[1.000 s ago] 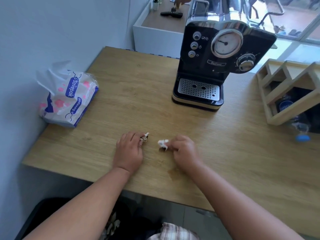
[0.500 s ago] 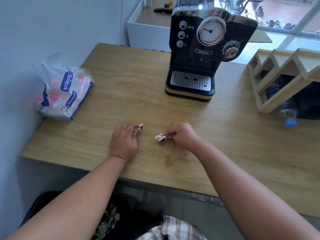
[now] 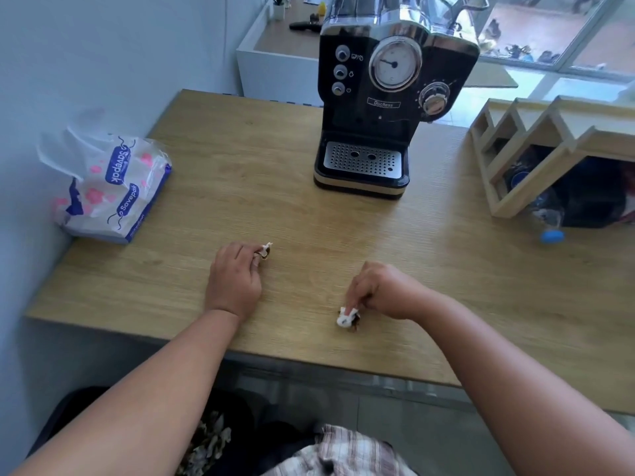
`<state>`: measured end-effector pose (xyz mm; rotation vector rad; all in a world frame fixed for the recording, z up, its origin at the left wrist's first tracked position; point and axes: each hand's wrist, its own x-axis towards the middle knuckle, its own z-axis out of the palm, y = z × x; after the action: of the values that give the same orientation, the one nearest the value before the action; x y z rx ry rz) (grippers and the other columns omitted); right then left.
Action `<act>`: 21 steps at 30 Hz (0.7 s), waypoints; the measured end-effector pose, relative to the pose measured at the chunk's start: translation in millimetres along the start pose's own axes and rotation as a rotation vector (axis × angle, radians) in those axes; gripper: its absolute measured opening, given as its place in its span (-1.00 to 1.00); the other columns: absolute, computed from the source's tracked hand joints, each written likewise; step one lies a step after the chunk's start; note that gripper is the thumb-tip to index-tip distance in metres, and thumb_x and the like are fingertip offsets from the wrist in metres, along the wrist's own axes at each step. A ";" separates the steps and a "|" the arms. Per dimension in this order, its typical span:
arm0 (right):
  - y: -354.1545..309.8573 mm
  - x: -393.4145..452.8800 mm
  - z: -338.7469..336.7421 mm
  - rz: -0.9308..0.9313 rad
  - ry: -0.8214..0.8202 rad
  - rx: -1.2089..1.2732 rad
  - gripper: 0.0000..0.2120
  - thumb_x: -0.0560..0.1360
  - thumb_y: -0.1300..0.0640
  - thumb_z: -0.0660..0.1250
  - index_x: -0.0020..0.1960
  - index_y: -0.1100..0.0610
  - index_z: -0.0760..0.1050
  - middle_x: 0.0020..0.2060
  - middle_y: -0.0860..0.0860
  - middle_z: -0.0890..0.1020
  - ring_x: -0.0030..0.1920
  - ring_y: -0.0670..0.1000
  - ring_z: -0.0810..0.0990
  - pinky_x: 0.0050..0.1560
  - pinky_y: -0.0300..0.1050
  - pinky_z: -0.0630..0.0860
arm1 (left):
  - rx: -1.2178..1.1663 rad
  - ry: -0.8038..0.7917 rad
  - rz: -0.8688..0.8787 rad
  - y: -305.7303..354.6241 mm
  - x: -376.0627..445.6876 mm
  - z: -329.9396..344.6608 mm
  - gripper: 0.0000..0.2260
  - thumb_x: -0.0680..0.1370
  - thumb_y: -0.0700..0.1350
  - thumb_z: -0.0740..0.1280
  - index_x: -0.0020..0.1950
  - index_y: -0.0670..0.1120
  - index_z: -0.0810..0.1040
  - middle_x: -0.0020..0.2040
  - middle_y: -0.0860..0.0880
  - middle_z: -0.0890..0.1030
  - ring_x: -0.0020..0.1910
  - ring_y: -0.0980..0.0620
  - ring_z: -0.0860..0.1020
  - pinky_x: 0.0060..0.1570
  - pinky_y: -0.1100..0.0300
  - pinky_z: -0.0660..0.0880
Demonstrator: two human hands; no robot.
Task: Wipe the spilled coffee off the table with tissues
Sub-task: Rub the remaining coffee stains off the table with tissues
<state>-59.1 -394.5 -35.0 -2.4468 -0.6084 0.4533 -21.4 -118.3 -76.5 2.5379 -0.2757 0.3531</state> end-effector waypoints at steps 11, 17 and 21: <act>-21.9 -8.8 28.5 -0.045 -0.009 0.056 -0.83 0.33 0.25 0.45 -0.19 -0.01 0.68 -0.27 -0.08 0.66 -0.16 -0.05 0.49 -0.05 -0.13 0.46 | -0.020 -0.006 -0.013 -0.8 1.1 0.9 -0.72 0.46 -0.13 0.11 0.03 -0.13 0.55 -0.03 -0.14 0.58 -0.04 -0.18 0.48 0.01 -0.04 0.43; 11.9 -5.5 4.9 0.115 0.212 0.049 -0.81 0.30 0.26 0.51 -0.20 -0.02 0.68 -0.32 -0.18 0.59 -0.21 -0.13 0.48 -0.12 -0.16 0.44 | -0.020 -0.006 -0.015 -1.8 1.1 0.7 -0.73 0.46 -0.14 0.12 0.04 -0.14 0.54 -0.02 -0.14 0.58 -0.03 -0.17 0.47 0.01 -0.04 0.43; -6.6 7.2 31.3 0.087 0.377 0.127 -0.86 0.30 0.29 0.49 -0.21 0.08 0.69 -0.34 -0.10 0.60 -0.27 -0.05 0.50 -0.14 -0.17 0.46 | -0.020 0.003 -0.013 -1.6 1.3 0.5 -0.75 0.46 -0.17 0.14 0.04 -0.15 0.55 -0.02 -0.15 0.58 -0.03 -0.18 0.48 0.02 -0.03 0.42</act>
<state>-69.0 -372.0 -56.7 -2.3571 -0.3056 0.0546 -19.6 -117.4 -77.3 2.5186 -0.2601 0.3475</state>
